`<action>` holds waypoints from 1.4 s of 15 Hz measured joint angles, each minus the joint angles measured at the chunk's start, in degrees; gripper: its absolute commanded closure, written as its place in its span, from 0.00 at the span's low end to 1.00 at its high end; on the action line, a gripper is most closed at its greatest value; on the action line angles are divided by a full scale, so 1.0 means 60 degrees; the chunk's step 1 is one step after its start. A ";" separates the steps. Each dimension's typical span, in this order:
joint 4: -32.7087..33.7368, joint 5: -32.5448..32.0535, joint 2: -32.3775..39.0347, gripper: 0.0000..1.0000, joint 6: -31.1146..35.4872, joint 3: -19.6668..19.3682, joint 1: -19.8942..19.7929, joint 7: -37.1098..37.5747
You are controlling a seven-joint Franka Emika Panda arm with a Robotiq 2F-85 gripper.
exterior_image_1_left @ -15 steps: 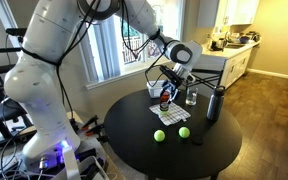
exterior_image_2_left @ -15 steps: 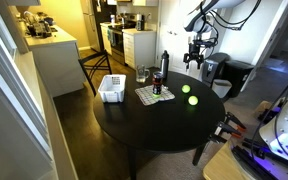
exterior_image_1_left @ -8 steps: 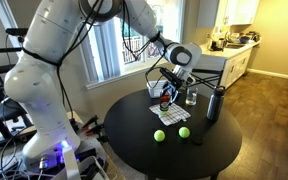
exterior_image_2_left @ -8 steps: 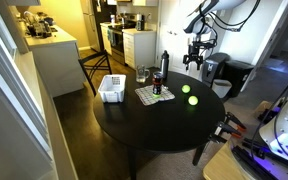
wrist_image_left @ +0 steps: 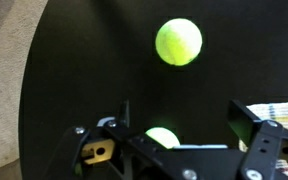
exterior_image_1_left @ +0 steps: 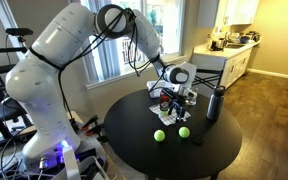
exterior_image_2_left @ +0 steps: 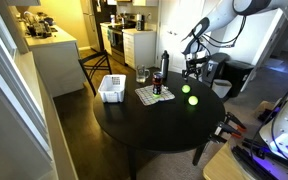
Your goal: Put a ball in the cup
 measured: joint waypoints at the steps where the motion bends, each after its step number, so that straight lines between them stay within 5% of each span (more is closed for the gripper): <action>1: 0.0008 -0.0277 0.0188 0.00 0.0387 -0.0112 0.0120 0.0193; 5: 0.0032 -0.1362 0.0973 0.00 0.2280 -0.0667 0.0681 0.0931; 10: 0.0564 -0.1461 0.2356 0.00 0.4346 -0.1201 0.1023 0.1952; 11: 0.0716 -0.1460 0.2622 0.25 0.4526 -0.1301 0.1097 0.2125; 16: 0.1183 -0.1460 0.3505 0.53 0.5136 -0.1658 0.1410 0.2336; 21: 0.1161 -0.1460 0.3510 0.59 0.5631 -0.1757 0.1588 0.2323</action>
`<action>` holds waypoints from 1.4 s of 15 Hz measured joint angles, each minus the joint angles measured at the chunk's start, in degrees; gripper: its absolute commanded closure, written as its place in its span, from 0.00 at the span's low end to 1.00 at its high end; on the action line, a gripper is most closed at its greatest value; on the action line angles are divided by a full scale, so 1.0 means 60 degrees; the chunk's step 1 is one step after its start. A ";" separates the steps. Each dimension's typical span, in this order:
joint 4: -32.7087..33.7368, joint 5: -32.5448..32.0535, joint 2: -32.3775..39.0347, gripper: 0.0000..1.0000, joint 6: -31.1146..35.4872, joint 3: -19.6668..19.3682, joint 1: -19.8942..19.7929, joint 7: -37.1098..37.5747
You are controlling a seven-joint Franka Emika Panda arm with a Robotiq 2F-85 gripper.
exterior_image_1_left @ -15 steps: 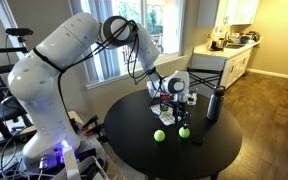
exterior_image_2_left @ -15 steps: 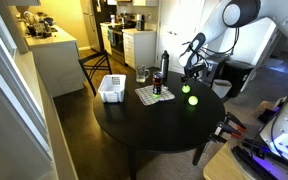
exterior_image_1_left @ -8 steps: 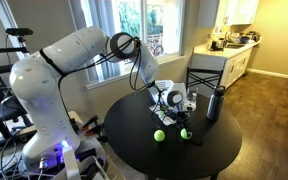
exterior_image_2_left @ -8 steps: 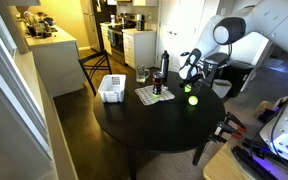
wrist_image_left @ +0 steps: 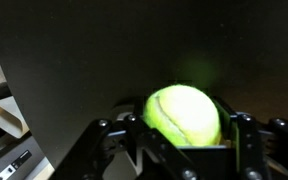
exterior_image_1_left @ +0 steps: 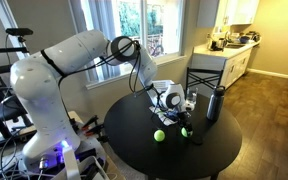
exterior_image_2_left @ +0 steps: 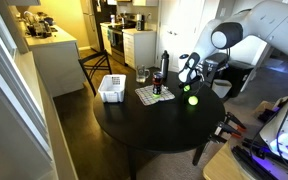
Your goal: Put a ball in the cup
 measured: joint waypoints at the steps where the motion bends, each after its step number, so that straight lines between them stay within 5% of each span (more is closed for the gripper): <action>1: -0.0095 0.0000 -0.0092 0.59 0.0210 -0.0001 0.0076 -0.0010; 9: -0.2500 0.0000 -0.2454 0.59 0.2742 -0.0042 0.1265 -0.0259; 17: -0.4180 0.0603 -0.3446 0.59 0.4894 -0.2240 0.3963 -0.0253; 21: -0.4737 0.1392 -0.3681 0.59 0.5595 -0.2601 0.4901 -0.0505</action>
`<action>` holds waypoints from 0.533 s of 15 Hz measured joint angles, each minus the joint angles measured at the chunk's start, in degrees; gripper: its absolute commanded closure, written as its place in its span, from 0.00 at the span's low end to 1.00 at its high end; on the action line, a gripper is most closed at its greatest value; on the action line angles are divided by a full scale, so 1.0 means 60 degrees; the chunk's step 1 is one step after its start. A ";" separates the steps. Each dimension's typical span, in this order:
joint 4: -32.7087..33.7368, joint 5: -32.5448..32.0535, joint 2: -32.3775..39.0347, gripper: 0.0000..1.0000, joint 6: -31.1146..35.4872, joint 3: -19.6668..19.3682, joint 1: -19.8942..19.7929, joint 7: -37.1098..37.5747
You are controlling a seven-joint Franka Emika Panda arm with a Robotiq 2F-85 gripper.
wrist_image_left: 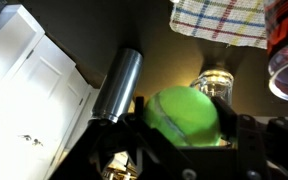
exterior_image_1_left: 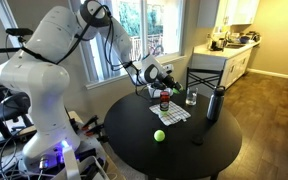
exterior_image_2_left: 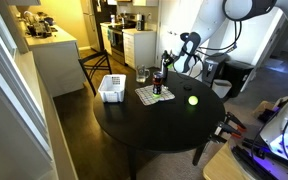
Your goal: Put a ball in the cup
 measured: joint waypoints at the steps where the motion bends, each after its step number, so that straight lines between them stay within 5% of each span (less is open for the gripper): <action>1: -0.0121 0.0164 -0.0057 0.59 0.0127 0.0011 0.0144 -0.0127; 8: -0.0390 0.0468 -0.0368 0.59 0.0588 0.0710 0.0294 -0.0811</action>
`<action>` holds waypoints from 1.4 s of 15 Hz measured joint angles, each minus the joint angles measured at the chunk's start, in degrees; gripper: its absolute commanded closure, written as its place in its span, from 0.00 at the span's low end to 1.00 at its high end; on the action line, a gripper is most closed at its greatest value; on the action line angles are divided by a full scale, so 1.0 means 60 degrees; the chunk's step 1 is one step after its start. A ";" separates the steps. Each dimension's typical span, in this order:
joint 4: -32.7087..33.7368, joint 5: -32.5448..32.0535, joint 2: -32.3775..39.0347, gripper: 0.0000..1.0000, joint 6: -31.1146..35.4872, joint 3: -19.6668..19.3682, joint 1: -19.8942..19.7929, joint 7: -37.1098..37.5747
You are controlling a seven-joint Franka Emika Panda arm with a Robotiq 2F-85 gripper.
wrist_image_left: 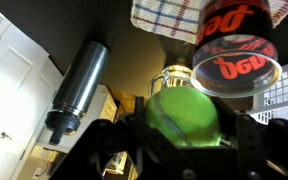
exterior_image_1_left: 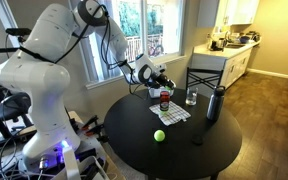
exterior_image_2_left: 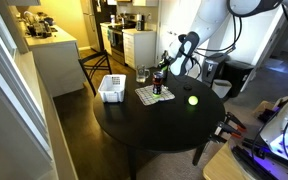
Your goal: Put a ball in the cup
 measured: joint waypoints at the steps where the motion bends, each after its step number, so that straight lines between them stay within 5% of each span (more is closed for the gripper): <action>1: 0.0000 0.0000 -0.0026 0.59 0.0149 0.0199 -0.0049 -0.0130; 7: 0.0011 0.0000 -0.0071 0.59 0.0496 0.1330 -0.0449 -0.0869; 15: 0.0046 0.0059 -0.0071 0.59 0.0548 0.1429 -0.0639 -0.1196; 16: 0.0046 0.0066 -0.0071 0.09 0.0563 0.1419 -0.0641 -0.1199; 21: 0.0046 0.0282 -0.0071 0.00 0.0580 0.1335 -0.0641 -0.1225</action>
